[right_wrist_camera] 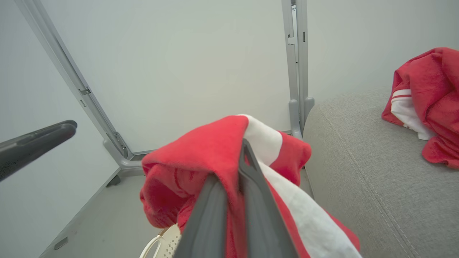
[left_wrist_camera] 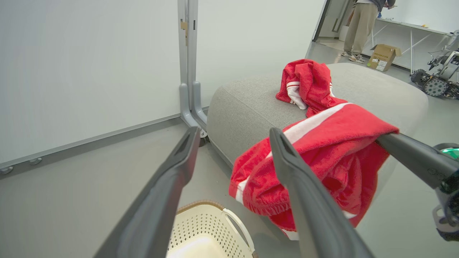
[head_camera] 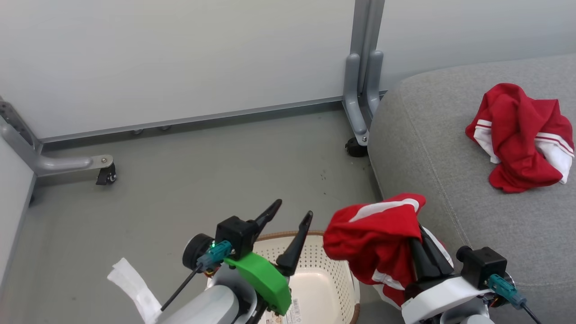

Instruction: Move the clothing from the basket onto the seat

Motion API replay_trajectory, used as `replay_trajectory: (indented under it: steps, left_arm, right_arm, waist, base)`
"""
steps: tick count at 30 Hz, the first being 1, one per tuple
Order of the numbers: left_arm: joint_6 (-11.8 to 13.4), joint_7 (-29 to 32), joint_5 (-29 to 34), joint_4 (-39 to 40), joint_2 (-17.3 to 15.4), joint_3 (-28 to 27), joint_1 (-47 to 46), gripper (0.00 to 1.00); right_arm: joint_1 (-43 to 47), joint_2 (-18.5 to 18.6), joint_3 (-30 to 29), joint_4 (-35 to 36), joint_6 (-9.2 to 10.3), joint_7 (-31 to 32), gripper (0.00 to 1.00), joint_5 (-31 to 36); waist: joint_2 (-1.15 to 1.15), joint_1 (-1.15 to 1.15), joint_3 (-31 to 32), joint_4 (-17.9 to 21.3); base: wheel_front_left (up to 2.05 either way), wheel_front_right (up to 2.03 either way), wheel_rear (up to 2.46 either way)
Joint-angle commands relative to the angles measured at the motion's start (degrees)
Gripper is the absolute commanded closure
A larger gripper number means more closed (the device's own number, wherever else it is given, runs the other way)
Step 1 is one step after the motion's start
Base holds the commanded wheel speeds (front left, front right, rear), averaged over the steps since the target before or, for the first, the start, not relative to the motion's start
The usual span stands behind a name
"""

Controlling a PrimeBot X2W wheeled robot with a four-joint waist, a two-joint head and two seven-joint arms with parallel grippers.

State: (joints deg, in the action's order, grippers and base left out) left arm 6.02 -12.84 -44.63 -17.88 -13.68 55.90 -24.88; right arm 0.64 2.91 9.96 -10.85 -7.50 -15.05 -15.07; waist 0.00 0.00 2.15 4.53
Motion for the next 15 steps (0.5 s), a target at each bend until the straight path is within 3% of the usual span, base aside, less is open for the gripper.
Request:
replay_trajectory:
  steps: [1, 8, 15]
  left_arm:
    - [0.7, -0.7, 0.9, 0.6, -0.9, -0.8, 1.1, 0.0]
    - [2.8, -2.2, 4.9, 5.5, -4.3, -3.4, 3.5, 0.0]
    - [1.4, -2.3, 10.6, 11.9, -6.8, -5.8, 6.8, 0.0]
  right_arm:
    - [-0.6, 0.1, 0.0, 0.3, 0.01, -0.2, 1.0, -0.4]
    - [-0.4, 0.1, -0.6, 2.7, 0.01, -0.2, 1.0, -1.3]
    - [0.5, 0.1, -1.2, 6.9, 0.01, -0.2, 1.0, -2.1]
  waist:
    - [0.0, 0.0, -0.3, 0.8]
    - [0.0, 0.0, -1.2, 5.0]
    - [0.0, 0.0, -3.0, 11.2]
  base:
    - [0.0, 0.0, 0.0]
    - [0.0, 0.0, 0.0]
    - [0.0, 0.0, 0.0]
